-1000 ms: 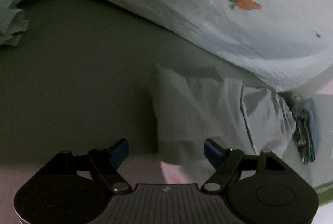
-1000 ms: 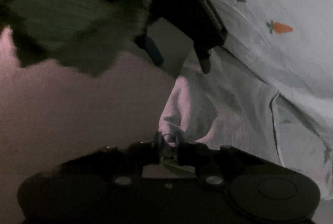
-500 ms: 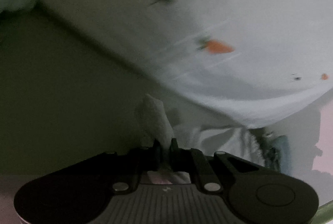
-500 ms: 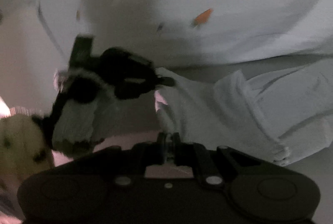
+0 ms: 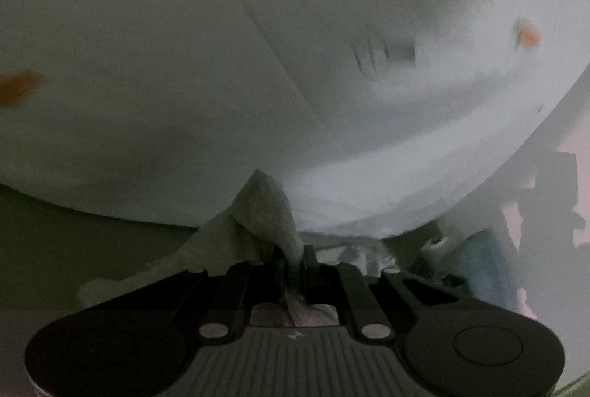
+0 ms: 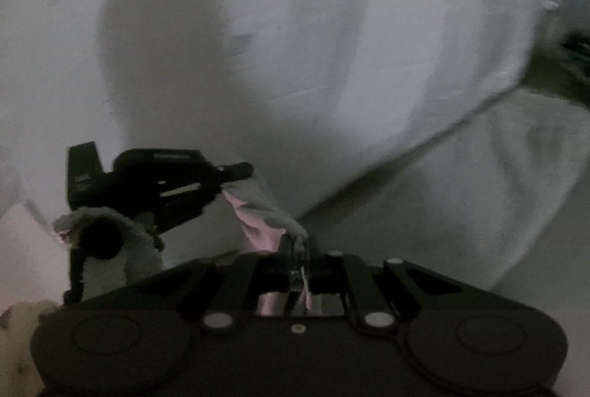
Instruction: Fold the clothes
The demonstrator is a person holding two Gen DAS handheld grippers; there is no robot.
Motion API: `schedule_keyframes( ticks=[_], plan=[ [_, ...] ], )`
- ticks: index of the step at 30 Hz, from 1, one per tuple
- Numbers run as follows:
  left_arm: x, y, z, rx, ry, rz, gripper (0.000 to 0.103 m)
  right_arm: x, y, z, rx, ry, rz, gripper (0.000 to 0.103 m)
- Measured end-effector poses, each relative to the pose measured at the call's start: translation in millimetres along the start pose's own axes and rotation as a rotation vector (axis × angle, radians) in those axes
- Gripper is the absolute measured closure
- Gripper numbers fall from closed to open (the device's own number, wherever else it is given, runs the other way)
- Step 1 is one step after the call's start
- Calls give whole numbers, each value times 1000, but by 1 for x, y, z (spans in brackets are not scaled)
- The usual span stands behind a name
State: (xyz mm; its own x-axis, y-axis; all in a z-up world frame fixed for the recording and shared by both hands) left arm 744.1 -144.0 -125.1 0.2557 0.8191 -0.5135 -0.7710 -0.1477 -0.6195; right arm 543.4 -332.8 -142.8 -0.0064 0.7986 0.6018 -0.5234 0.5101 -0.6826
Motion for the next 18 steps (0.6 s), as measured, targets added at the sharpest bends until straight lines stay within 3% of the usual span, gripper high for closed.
schedule_keyframes(
  ticks=[1, 3, 4, 6, 7, 9, 10, 12, 14, 15, 18],
  plan=[
    [-10, 7, -24, 28, -25, -8, 89, -22, -3, -5, 21, 26, -8, 96],
    [-23, 25, -64, 91, -84, -44, 73, -59, -1, -15, 70, 74, -23, 95],
    [-28, 34, -81, 126, -112, -67, 71, -77, 2, -16, 102, 104, -28, 95],
    [-35, 47, -99, 178, -146, -105, 63, -101, 12, -17, 147, 143, -30, 95],
    [-36, 51, -98, 184, -154, -117, 58, -108, 13, -18, 155, 138, -45, 94],
    [-34, 55, -87, 164, -164, -129, 34, -114, 17, -17, 171, 124, -73, 88],
    [-32, 56, -76, 143, -170, -127, 30, -114, 17, -17, 177, 127, -70, 86],
    [-21, 58, -53, 101, -219, -121, 27, -107, 12, -17, 174, 149, -7, 82],
    [-7, 62, -32, 69, -286, -103, 23, -99, 6, -14, 153, 163, 76, 69],
    [4, 67, -21, 58, -324, -89, 19, -98, 0, -19, 142, 164, 115, 56],
    [38, 86, 0, 70, -439, -27, 19, -90, -7, -31, 131, 144, 223, 48]
  ],
)
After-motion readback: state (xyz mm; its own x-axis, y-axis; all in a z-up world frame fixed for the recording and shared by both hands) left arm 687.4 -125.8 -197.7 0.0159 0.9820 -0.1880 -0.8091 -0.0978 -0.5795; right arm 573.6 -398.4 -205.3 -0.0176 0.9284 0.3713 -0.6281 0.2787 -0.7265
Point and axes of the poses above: each gripper's, at about its wrist camera, not at the fingertips, and z roughly against the way its jaws point, x to its left, y to its underside, the point moved 6 cm from there along -z, roughly the way its jaws point, and after that the axes turned 1 degree about -y, right-handed, at the moved point
